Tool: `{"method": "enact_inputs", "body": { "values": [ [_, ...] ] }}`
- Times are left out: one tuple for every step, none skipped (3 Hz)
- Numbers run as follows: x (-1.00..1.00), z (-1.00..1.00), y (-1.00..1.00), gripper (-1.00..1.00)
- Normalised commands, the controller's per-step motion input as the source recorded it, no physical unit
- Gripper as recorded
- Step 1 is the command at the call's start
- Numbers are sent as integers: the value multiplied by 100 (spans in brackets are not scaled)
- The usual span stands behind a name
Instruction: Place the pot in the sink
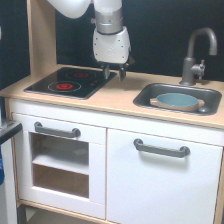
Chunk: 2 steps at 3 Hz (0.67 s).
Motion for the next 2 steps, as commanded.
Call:
{"method": "enact_inputs", "body": {
  "values": [
    [-49,64,-26,100],
    [-46,63,-29,100]
  ]
}}
